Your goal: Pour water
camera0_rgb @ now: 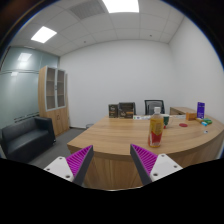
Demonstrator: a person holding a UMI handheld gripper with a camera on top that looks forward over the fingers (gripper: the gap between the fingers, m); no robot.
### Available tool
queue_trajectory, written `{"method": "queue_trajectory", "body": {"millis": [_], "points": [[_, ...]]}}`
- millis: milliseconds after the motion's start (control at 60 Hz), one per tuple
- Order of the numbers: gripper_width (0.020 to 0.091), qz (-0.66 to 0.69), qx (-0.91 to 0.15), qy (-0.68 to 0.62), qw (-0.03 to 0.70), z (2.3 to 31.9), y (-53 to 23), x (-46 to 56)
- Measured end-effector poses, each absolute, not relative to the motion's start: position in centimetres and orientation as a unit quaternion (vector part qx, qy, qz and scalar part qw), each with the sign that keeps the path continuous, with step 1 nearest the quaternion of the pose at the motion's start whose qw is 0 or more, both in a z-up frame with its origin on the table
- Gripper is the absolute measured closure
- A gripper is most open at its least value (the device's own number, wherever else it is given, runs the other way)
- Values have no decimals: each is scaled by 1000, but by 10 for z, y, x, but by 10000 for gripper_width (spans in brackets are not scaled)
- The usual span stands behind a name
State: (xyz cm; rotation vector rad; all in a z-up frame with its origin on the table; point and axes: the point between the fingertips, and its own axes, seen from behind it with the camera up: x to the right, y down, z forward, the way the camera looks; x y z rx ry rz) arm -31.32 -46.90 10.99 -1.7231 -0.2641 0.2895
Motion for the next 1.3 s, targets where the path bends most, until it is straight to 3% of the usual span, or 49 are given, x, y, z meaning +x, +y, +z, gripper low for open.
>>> {"method": "queue_trajectory", "body": {"millis": [150, 433, 800, 850, 883, 950, 1083, 1167, 1300], "points": [[278, 104, -755, -92, 641, 111, -449, -279], [274, 47, -760, -60, 646, 96, -328, -190], [276, 28, -765, -70, 639, 70, -198, -174], [339, 31, -771, -70, 632, 62, -189, -175], [501, 27, -775, -65, 628, 57, -184, -171], [527, 33, -767, -50, 639, 61, -179, -168], [644, 42, -768, -73, 635, 60, -177, -169], [648, 55, -772, -87, 627, 67, -167, -172], [649, 112, -759, -32, 641, 103, -124, -168]]}}
